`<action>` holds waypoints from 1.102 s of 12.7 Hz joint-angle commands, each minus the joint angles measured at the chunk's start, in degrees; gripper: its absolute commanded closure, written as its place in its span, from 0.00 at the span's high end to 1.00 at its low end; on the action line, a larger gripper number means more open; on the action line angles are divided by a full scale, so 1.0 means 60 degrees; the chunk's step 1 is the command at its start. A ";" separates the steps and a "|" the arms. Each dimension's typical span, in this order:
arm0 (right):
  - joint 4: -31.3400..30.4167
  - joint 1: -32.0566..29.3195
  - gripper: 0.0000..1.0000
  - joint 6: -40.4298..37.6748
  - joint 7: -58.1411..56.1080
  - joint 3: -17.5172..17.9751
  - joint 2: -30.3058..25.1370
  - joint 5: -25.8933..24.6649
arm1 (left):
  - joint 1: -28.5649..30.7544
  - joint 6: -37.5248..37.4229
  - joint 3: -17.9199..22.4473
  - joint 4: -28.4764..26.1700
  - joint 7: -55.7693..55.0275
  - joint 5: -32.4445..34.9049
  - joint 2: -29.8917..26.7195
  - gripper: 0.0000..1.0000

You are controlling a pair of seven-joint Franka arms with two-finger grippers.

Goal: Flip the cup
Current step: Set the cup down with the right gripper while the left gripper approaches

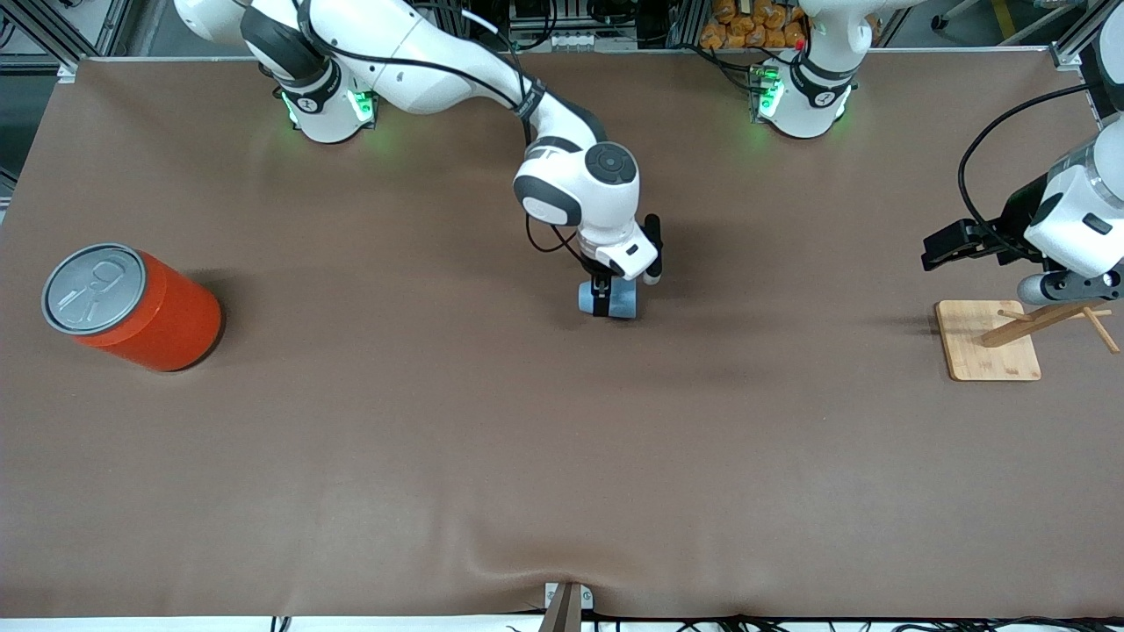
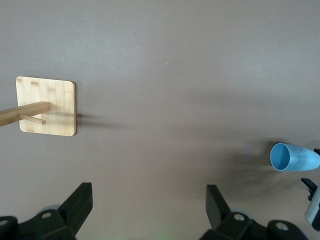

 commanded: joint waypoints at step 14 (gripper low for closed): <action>0.1093 -0.5265 1.00 -0.4777 0.2090 0.1008 -0.3370 0.1901 | -0.0076 0.2321 -0.0128 -0.2546 0.0068 -0.3400 0.0695 1.00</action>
